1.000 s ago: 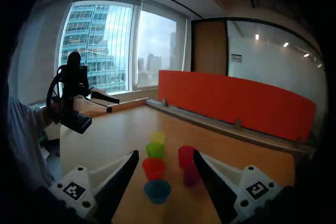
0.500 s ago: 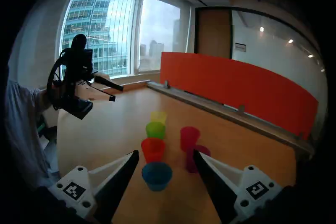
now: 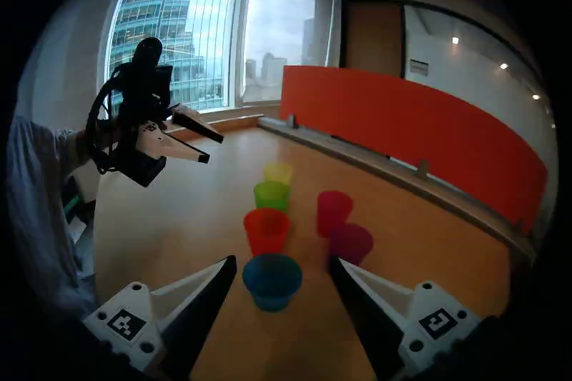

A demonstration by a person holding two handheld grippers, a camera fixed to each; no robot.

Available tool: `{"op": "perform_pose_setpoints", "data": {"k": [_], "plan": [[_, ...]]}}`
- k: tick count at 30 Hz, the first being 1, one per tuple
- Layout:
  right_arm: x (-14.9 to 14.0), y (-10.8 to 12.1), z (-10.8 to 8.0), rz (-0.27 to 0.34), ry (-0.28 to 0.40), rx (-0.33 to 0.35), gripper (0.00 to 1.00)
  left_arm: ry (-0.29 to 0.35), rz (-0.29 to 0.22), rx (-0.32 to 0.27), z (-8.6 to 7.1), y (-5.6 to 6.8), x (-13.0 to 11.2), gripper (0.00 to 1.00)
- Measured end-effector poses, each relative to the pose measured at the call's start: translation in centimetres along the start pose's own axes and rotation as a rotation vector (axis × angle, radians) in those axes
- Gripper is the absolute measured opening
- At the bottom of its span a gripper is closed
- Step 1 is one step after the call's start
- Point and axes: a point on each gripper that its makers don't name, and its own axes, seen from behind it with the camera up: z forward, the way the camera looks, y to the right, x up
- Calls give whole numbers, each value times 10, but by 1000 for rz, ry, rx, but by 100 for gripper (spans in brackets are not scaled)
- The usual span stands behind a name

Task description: Pour water

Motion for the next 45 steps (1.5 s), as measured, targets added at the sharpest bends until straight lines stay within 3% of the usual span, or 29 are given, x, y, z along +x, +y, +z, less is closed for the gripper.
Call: {"op": "perform_pose_setpoints", "data": {"k": [21,45], "plan": [[-45,-7,33,-7,-100,46,100,-91,25,-32,35,-9,-32,100],[-67,-10,74,-20,-144,69,100,-139,27,-53,63,-16,-45,100]]}}
